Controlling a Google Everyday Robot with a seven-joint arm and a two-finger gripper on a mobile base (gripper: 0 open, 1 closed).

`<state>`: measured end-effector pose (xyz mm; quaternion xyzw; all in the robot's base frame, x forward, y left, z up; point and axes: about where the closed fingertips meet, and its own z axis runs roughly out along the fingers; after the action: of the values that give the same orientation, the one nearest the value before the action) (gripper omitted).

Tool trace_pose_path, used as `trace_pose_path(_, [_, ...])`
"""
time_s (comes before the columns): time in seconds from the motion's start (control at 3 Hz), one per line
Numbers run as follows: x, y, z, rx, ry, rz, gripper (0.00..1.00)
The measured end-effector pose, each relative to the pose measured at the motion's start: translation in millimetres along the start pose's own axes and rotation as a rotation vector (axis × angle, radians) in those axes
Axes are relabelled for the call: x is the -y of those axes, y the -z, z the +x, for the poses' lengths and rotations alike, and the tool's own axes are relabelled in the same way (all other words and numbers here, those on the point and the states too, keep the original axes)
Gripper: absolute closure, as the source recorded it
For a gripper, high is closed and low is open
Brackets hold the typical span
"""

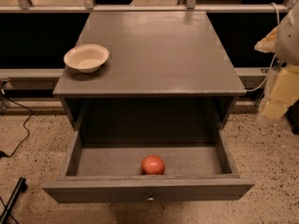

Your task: Pick apple from top drawer and place on counter

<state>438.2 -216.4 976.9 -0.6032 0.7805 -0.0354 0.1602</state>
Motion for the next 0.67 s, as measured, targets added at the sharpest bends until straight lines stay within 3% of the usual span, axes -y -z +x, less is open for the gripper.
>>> trace_pose_path(0.33, [0,0,0,0.000,0.000,0.000,0.00])
trace_pose_path(0.67, [-11,-26,-11,-0.013,0.102,-0.069,0.00])
